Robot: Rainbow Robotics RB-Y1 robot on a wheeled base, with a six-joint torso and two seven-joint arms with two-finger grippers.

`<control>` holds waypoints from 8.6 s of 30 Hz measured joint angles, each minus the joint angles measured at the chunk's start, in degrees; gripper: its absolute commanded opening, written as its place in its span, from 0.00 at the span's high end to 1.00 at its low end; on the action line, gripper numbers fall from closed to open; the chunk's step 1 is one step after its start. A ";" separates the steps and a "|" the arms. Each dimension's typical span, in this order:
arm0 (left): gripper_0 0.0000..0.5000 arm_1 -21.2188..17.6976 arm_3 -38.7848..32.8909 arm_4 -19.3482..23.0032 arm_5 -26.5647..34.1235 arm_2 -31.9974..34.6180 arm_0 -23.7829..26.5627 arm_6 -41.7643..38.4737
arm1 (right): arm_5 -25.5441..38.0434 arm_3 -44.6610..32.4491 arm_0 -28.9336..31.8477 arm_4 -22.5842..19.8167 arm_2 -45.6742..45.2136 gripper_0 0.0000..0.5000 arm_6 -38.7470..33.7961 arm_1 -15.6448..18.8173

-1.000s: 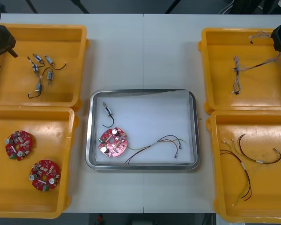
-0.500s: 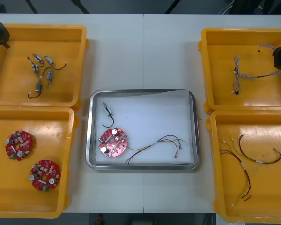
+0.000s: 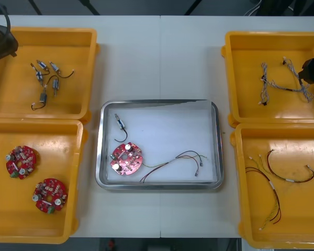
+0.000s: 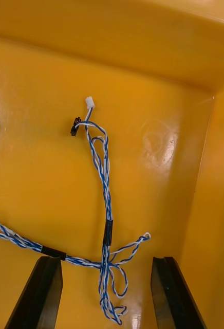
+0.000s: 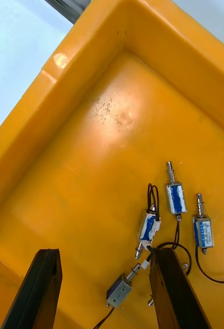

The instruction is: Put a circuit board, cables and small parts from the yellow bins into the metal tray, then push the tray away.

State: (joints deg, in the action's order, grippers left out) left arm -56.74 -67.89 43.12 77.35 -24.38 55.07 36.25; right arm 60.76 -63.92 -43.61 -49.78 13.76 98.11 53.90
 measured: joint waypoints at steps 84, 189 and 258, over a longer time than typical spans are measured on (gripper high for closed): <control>0.00 7.07 12.80 -1.43 -24.40 -18.05 0.55 0.00 | 29.05 0.61 -15.42 1.58 -0.91 1.00 13.03 -3.98; 1.00 1.55 -27.48 14.48 15.89 -6.94 5.20 -16.53 | 19.13 -34.64 -11.84 -13.49 32.86 0.00 16.29 -9.80; 1.00 13.78 -36.57 -2.75 18.35 -8.19 -2.13 -34.09 | 48.88 -46.97 23.65 -6.91 -27.72 0.00 -34.97 0.74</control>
State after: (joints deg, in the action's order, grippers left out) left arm -42.95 -104.45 40.36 95.70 -32.57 52.93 2.16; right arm 109.63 -110.89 -19.96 -56.69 -13.96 63.15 54.64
